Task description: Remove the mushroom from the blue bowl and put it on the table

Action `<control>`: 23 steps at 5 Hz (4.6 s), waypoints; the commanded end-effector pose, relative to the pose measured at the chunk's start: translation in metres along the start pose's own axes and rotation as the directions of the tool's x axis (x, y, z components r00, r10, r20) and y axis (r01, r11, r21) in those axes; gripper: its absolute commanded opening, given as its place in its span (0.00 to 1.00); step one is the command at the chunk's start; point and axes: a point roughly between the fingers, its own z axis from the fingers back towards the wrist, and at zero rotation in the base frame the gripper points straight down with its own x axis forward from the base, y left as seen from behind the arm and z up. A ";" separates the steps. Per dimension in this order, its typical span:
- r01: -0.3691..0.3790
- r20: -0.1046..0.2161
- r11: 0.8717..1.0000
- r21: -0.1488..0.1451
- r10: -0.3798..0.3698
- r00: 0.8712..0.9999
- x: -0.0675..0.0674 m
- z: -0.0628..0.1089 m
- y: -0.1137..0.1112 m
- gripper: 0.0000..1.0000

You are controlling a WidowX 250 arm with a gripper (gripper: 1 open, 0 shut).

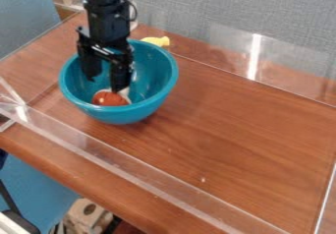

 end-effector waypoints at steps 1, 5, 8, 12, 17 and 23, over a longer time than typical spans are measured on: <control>0.018 0.060 0.999 0.033 -0.020 0.998 0.014 0.006 0.012 1.00; -0.050 0.083 0.999 0.019 0.048 0.995 0.042 0.023 0.002 1.00; -0.080 0.098 0.997 0.005 0.080 0.992 0.039 0.045 -0.002 1.00; -0.100 0.115 0.995 -0.004 0.100 0.988 0.059 0.045 -0.024 1.00; -0.140 0.089 0.989 0.038 0.136 0.987 0.017 0.038 0.014 1.00; -0.175 0.060 0.984 -0.033 0.176 0.983 0.008 0.025 -0.017 1.00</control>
